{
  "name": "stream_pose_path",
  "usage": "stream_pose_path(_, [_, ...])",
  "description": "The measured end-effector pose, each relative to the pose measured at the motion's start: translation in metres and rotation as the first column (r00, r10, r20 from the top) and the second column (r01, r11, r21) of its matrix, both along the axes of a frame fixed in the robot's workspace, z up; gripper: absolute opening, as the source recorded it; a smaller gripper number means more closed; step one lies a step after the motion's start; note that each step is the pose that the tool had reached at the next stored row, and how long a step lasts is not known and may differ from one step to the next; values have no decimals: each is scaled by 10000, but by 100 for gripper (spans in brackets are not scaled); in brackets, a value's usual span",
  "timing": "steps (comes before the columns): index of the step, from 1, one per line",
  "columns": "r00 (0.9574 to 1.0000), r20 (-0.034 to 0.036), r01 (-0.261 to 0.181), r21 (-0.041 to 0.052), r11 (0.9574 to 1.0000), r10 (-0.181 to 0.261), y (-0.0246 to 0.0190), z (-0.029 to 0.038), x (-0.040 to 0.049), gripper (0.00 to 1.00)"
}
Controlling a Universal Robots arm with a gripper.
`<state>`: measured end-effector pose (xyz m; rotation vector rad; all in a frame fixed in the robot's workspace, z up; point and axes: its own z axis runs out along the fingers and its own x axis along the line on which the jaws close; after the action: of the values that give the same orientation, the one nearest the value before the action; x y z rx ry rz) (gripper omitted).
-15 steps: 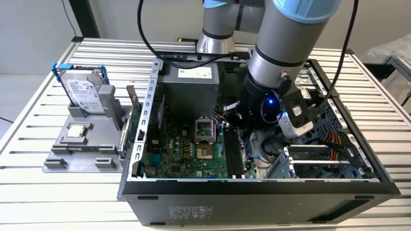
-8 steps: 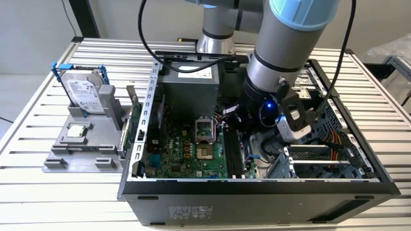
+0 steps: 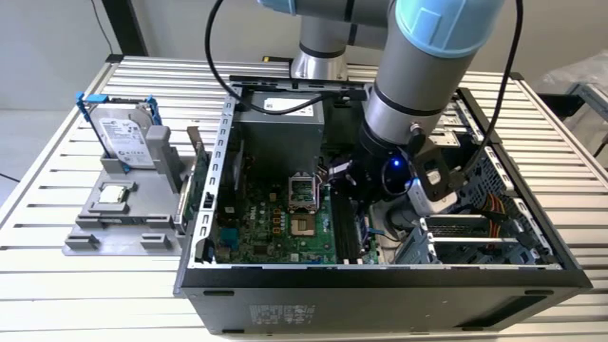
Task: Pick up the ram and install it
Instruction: 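Insert the ram into the slot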
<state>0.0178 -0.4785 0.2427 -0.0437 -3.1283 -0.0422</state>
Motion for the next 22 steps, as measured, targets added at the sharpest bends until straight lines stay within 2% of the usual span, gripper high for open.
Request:
stream_pose_path(14, [10000,-3,5,0,10000,-5,-25,-129,0,0])
stream_pose_path(22, [10000,-2,4,1,10000,-4,-45,-166,0,0])
